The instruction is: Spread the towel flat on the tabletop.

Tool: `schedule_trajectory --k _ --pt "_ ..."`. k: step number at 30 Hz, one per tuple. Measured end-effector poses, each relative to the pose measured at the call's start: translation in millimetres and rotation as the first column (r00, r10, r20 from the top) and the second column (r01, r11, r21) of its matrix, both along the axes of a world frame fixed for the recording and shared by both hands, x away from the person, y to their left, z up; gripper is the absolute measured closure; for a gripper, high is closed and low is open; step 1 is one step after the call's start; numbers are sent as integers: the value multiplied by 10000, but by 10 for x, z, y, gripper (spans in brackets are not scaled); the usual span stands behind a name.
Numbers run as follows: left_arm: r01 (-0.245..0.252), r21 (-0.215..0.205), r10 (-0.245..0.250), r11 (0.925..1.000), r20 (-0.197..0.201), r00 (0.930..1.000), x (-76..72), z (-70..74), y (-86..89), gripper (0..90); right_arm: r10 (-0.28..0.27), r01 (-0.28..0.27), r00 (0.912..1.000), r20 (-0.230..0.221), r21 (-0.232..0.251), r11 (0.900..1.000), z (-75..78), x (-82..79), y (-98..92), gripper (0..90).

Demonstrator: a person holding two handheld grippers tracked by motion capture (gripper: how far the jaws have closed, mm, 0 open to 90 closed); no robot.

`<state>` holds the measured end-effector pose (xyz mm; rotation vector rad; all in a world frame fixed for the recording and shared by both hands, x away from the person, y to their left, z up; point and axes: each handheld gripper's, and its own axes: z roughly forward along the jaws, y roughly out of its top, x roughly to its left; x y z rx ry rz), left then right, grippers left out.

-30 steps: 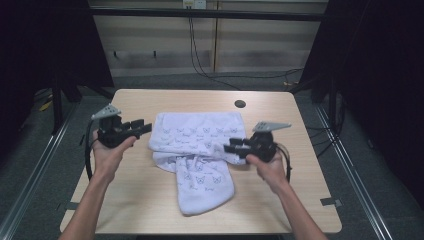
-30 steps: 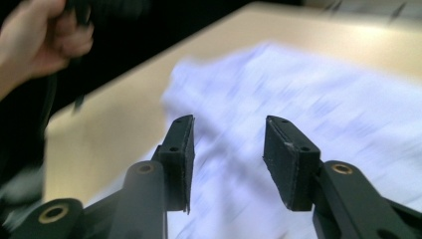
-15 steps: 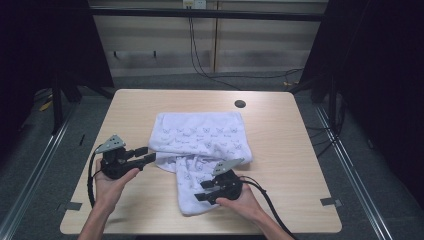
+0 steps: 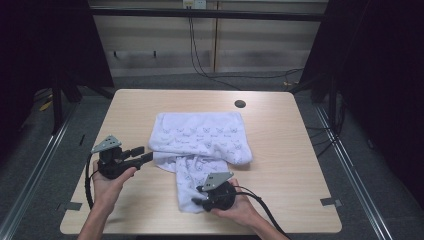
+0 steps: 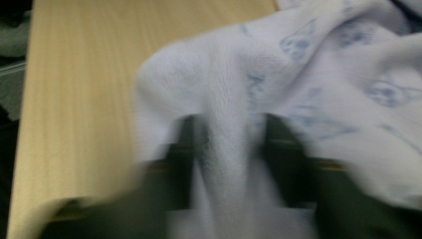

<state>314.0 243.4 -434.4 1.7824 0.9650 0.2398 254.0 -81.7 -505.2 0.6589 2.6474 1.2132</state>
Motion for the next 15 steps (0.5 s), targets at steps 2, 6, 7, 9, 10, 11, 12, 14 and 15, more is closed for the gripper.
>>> schedule_trajectory --k 2,6,7,9,10,11,12,14,15 --pt "110 120 -111 9999 39 9999 -2 16 -11 517 -97 130 9979 -646 509 9986 59 88 -62 842" --pt "148 64 -148 9999 103 9998 7 32 -24 518 -302 388 9988 -384 2510 9672 669 170 -264 842" --pt "148 64 -148 9999 103 9998 7 32 -24 518 -302 388 9988 -384 2510 9672 669 170 -264 842" --pt "245 52 -245 9997 117 9996 14 36 -63 519 -329 312 9995 -2 3222 9462 1086 251 -394 841" --pt "308 77 -309 9995 122 9994 13 38 -87 519 -367 318 9993 76 3440 9384 1203 287 -433 841" --pt "411 115 -413 9991 126 9991 3 45 -122 518 -388 303 9991 153 3728 9274 1341 340 -485 840" --pt "478 157 -481 9987 165 9987 0 50 -143 512 -652 483 9975 280 4054 9128 1542 449 -574 838" --pt "674 206 -678 9975 182 9975 -18 64 -193 506 -789 620 9966 247 4080 9109 1589 516 -617 836" --pt "868 247 -873 9959 188 9960 -36 66 -252 502 -1186 1073 9929 38 3980 9111 1551 654 -691 832"
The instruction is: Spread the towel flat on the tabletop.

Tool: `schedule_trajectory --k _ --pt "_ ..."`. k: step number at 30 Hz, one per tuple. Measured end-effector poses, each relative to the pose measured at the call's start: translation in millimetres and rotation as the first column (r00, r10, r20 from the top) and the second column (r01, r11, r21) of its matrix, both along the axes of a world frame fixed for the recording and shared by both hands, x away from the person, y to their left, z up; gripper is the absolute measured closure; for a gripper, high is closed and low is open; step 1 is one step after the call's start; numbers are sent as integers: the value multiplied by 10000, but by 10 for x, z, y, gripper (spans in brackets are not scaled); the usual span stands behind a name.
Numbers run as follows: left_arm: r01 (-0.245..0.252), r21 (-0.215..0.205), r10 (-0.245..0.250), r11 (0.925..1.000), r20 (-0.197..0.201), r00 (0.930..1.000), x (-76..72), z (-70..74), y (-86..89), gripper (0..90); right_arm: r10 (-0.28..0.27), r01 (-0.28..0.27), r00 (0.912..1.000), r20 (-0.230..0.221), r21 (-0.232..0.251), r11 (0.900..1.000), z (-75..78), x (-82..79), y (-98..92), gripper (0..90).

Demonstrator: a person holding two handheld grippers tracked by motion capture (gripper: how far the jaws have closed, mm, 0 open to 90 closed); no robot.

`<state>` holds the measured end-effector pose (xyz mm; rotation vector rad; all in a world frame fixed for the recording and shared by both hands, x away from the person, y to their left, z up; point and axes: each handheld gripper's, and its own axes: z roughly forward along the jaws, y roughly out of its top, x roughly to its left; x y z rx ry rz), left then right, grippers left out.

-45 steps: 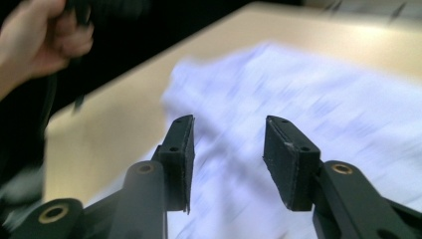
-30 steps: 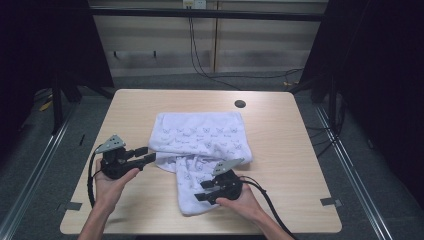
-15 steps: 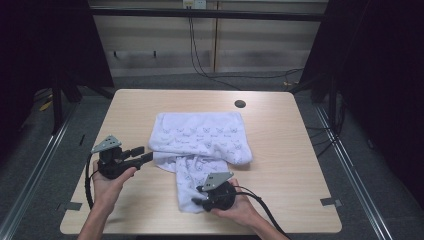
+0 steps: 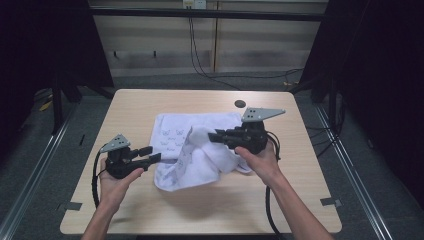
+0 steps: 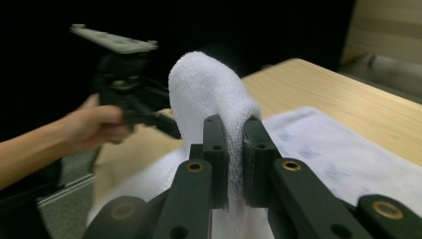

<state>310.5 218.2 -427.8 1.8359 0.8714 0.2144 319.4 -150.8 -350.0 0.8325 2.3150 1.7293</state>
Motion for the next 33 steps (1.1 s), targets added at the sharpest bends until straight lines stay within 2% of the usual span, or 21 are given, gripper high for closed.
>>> schedule_trajectory --k 1,2,3,4,5,7,8,9,11,12,16,17,18,19,21,22,26,27,29,31,33 --pt "133 47 -133 9999 -1 9999 -7 -8 -28 501 -118 117 9996 -255 -41 9999 -73 63 -30 831" --pt "133 47 -133 9999 -1 9999 -7 -8 -28 500 -118 117 9996 -255 -41 9999 -73 63 -30 831" --pt "259 159 -259 9995 -31 9997 -14 -30 -57 500 -134 131 9988 -462 -71 9999 -168 110 -55 828" --pt "267 331 -263 9991 -123 9996 -10 -85 -78 499 -480 443 9952 -853 -449 9980 -388 169 -84 797" --pt "267 331 -263 9991 -123 9996 -10 -85 -78 501 -670 609 9913 -1137 -563 9966 -507 203 -106 778" --pt "191 505 -173 9985 -352 9992 -19 -155 -114 519 -1083 946 9842 -1398 -1016 9903 -730 260 -145 759" --pt "682 753 -652 9948 -419 9970 -53 -198 -213 527 -1196 1018 9808 -1539 -1188 9877 -830 295 -158 756" --pt "682 753 -652 9948 -419 9970 -53 -198 -213 535 -1196 1018 9808 -1539 -1188 9877 -830 295 -158 756" --pt "1100 716 -1071 9913 -430 9933 -86 -220 -335 544 -1557 1321 9709 -1818 -1353 9820 -982 357 -192 724" --pt "1434 723 -1400 9870 -504 9889 -99 -245 -454 545 -2043 1793 9580 -2011 -1360 9743 -1056 388 -228 665" --pt "1526 418 -1488 9874 -825 9854 -84 -301 -568 501 -2362 2121 9547 -1812 -1429 9667 -1047 348 -316 608" --pt "1551 700 -1488 9854 -872 9850 -81 -324 -648 491 -2481 2282 9549 -1631 -1316 9647 -1003 284 -400 571" --pt "1551 700 -1488 9854 -872 9850 -81 -324 -648 477 -2481 2282 9549 -1631 -1316 9647 -1003 284 -400 571" --pt "1792 724 -1712 9811 -1047 9797 -84 -343 -758 461 -2634 2491 9518 -1570 -1052 9627 -962 186 -504 558" --pt "1903 763 -1818 9788 -1059 9776 -95 -342 -824 444 -2626 2500 9520 -1575 -956 9635 -958 148 -532 557" --pt "2061 823 -1969 9751 -1074 9745 -103 -348 -951 434 -2415 2296 9568 -1617 -892 9692 -977 32 -562 558" --pt "2123 990 -1991 9722 -1287 9715 -54 -418 -1111 423 -1741 1531 9698 -1708 -1293 9797 -1090 -205 -493 504" --pt "2025 1120 -1880 9728 -1277 9738 -36 -453 -1158 423 -1741 1531 9698 -1708 -1293 9797 -1090 -205 -493 504" --pt "1912 975 -1747 9767 -1565 9721 15 -544 -1274 394 -1503 1209 9717 -1820 -1633 9792 -1187 -290 -446 461" --pt "1888 946 -1726 9775 -1570 9724 18 -564 -1307 388 -1485 1122 9697 -1939 -1868 9760 -1259 -277 -415 433" --pt "1945 1125 -1773 9744 -1470 9731 29 -600 -1366 397 -1405 952 9673 -2112 -2110 9728 -1331 -256 -354 426"
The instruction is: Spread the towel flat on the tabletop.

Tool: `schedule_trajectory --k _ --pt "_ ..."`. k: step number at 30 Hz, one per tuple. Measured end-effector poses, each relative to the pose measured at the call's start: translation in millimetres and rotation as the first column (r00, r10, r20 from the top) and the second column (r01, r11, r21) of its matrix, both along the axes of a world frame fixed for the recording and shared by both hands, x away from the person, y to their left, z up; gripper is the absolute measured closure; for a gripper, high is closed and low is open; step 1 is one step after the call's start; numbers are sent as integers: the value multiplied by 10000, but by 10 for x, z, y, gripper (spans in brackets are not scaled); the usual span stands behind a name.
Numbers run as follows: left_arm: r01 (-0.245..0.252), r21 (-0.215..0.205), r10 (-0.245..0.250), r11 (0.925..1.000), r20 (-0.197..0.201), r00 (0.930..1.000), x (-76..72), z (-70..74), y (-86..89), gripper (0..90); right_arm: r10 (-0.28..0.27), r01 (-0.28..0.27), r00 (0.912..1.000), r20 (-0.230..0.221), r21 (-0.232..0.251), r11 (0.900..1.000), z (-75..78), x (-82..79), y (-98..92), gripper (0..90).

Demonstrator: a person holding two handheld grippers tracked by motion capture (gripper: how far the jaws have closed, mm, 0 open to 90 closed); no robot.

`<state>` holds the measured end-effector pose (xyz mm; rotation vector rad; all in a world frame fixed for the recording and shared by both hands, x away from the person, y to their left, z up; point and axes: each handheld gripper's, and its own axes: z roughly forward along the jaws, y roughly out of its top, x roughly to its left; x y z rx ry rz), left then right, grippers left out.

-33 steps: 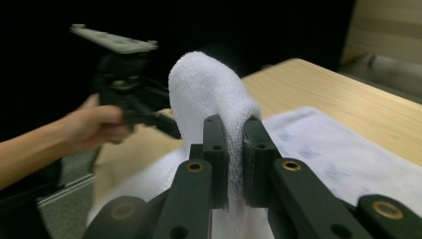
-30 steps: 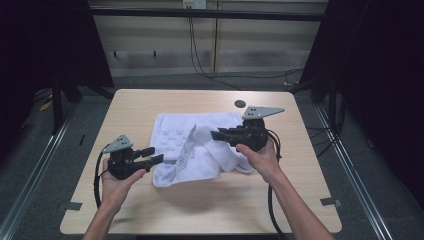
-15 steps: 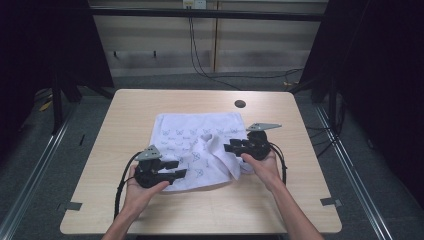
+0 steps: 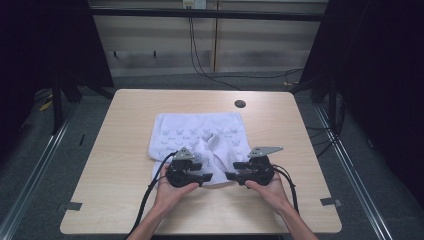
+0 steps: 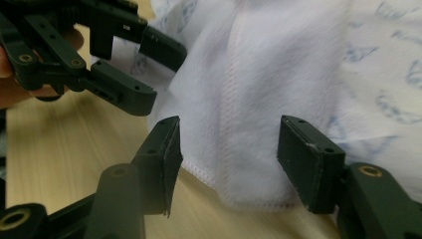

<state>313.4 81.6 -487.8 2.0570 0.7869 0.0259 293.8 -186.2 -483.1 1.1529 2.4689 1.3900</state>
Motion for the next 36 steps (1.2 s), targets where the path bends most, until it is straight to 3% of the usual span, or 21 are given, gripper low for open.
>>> schedule_trajectory --k 2,3,4,5,6,8,9,11,12,14,15,17,20,23,24,27,29,30,31,34,36 --pt "-59 84 58 9999 49 10000 18 -24 -40 418 25 -25 10000 -36 -146 9999 -29 9 38 433" --pt "-93 166 91 9998 126 9999 27 -29 -60 520 4 -6 10000 -46 -416 9991 -76 41 99 495" --pt "-162 338 157 9993 168 9997 38 -29 -77 520 4 -6 10000 -46 -416 9991 -76 41 99 495" --pt "-178 591 158 9981 355 9992 40 -25 -88 592 -25 25 10000 -13 -570 9984 -93 58 126 561" --pt "-307 833 261 9961 564 9981 54 -24 -65 816 -54 57 10000 53 -647 9979 -106 87 146 772" --pt "-300 610 277 9977 380 9989 65 -22 -33 875 -80 82 10000 43 -428 9990 -94 95 133 829" --pt "-361 586 332 9976 493 9982 66 -8 4 900 -11 11 10000 40 77 10000 -31 105 80 867" --pt "-403 312 392 9987 362 9986 74 13 57 900 -93 91 9999 124 236 9997 9 102 45 856" --pt "-155 120 150 9998 377 9992 35 42 31 900 -338 331 9991 262 271 9991 56 102 -19 741" --pt "133 -84 -131 9999 298 9995 7 52 -7 888 -500 493 9984 268 249 9985 63 99 -48 679" --pt "279 -143 -275 9995 245 9993 -31 65 -63 684 -814 813 9957 437 55 9967 64 74 -94 628" --pt "955 -333 -947 9949 248 9952 -103 67 -211 623 -897 901 9952 403 -82 9959 40 65 -140 604" --pt "660 -2 -660 9978 226 9976 -95 41 -272 496 -789 795 9968 133 -601 9950 -86 94 -126 529" --pt "312 205 -311 9993 -53 9995 -22 -34 -296 459 -550 533 9984 -123 -1089 9926 -198 122 -58 525" --pt "333 146 -333 9993 -9 9994 -15 -55 -312 428 -625 637 9980 135 -1341 9889 -222 144 -3 560" --pt "-151 1031 62 9946 859 9963 -49 -77 -378 493 -544 568 9983 199 -1467 9876 -216 154 -10 778" --pt "-297 1259 163 9916 1061 9942 -54 -79 -385 590 -524 546 9984 194 -1350 9893 -202 136 -24 850" --pt "-475 1370 310 9894 1204 9922 -56 -84 -389 590 -524 546 9984 194 -1350 9893 -202 136 -24 850" --pt "-571 1487 367 9872 1365 9900 -59 -82 -384 731 -510 536 9984 259 -1130 9921 -161 125 -43 875" --pt "-536 1106 396 9924 1251 9914 -44 -88 -305 809 -570 595 9975 428 -581 9965 -66 104 -96 883" --pt "-452 164 437 9988 836 9955 -24 -35 -169 811 -606 625 9970 477 -380 9973 -23 89 -124 884"
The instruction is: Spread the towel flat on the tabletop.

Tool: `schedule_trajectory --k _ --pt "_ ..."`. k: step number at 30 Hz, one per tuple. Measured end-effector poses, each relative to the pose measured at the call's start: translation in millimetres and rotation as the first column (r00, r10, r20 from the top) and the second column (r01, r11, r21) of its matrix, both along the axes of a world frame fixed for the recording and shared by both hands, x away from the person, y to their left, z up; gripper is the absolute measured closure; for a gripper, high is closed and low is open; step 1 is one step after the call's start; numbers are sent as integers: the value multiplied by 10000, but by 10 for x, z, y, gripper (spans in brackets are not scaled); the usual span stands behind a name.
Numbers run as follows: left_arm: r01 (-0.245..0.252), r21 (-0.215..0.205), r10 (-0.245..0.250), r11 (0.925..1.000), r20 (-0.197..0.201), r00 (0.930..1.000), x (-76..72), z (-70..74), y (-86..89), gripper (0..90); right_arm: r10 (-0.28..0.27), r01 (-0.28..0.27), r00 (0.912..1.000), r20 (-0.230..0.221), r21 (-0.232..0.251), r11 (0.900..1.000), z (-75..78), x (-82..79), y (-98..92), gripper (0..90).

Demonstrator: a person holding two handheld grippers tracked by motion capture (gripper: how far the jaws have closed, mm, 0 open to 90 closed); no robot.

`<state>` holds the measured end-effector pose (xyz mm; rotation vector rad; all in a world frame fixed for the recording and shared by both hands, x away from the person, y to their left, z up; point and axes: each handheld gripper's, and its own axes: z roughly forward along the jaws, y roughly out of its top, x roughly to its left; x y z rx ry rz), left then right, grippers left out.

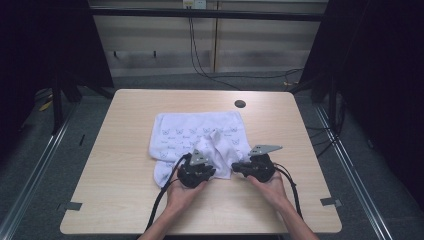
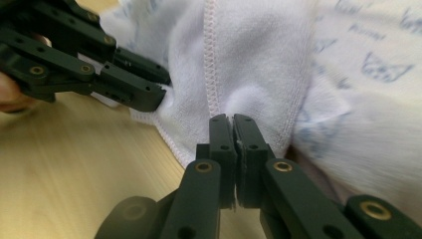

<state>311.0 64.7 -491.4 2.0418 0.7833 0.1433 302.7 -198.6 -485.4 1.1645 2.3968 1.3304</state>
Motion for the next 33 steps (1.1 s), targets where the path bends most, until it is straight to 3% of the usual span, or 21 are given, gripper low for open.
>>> schedule_trajectory --k 1,2,3,4,5,6,7,9,13,14,16,19,21,23,24,25,27,28,30,32,33 --pt "78 -359 -78 9993 8 10000 4 65 94 812 -34 31 9999 117 232 9997 52 -17 -35 884" --pt "92 -1288 -78 9916 110 9999 3 254 314 810 -192 158 9987 466 722 9973 193 -60 -136 885" --pt "-15 -1552 52 9879 233 9997 1 366 436 811 -360 292 9972 654 1012 9944 281 -87 -200 885" --pt "1 -2139 52 9768 240 9997 -1 478 560 811 -459 342 9953 854 1332 9905 371 -110 -271 886" --pt "1 -2139 52 9768 240 9997 -1 478 560 849 -459 342 9953 854 1332 9905 371 -110 -271 886" --pt "-12 -2386 200 9711 763 9969 -19 701 779 849 -681 449 9887 1333 1699 9844 551 -169 -386 888" --pt "-12 -2386 200 9711 763 9969 -19 701 779 848 -776 491 9848 1555 1793 9826 632 -199 -437 888" --pt "-326 -2647 692 9638 1301 9891 -61 924 1075 859 -965 598 9779 1856 1941 9792 767 -256 -536 889" --pt "-771 -2809 1194 9566 1369 9834 -111 1023 1320 861 -1161 656 9679 2229 2221 9728 930 -350 -661 889" --pt "-665 -3271 1192 9427 1439 9824 -176 1066 1507 861 -1220 630 9611 2478 2334 9703 1021 -418 -721 888" --pt "-473 -3581 1127 9325 1639 9800 -311 1128 1687 861 -1163 479 9579 2625 2533 9662 1098 -505 -783 888" --pt "-220 -3370 910 9412 1903 9775 -504 1190 1817 860 -978 203 9545 2817 2658 9638 1163 -647 -829 887" --pt "70 -2549 538 9669 2306 9716 -777 1209 1882 857 -550 -217 9540 2946 2509 9678 1174 -971 -822 884" --pt "488 -2302 39 9719 2234 9747 -990 1158 1901 855 -406 -321 9543 2961 2366 9711 1161 -1061 -811 882" --pt "630 -2020 -226 9774 1965 9802 -1176 1051 1928 827 70 -799 9595 2815 2483 9654 1081 -1294 -784 865" --pt "630 -2020 -226 9774 1965 9802 -1176 1051 1928 777 70 -799 9595 2815 2483 9654 1081 -1294 -784 865" --pt "413 -1872 -121 9815 1549 9878 -1233 888 2009 674 1054 -1581 9685 2255 2302 9602 935 -1512 -736 757" --pt "353 -1882 -77 9815 1450 9894 -1202 845 2031 660 979 -1460 9706 2201 2142 9658 908 -1539 -726 745" --pt "127 -1912 128 9815 1317 9912 -1159 809 2034 646 1006 -1487 9717 2137 2224 9635 886 -1528 -726 746" --pt "-243 -1404 394 9898 1059 9936 -1025 740 1990 616 918 -1379 9765 1951 2380 9614 841 -1439 -697 737" --pt "-335 -1202 453 9922 970 9943 -945 696 1949 616 871 -1267 9796 1811 2202 9672 808 -1361 -654 722"
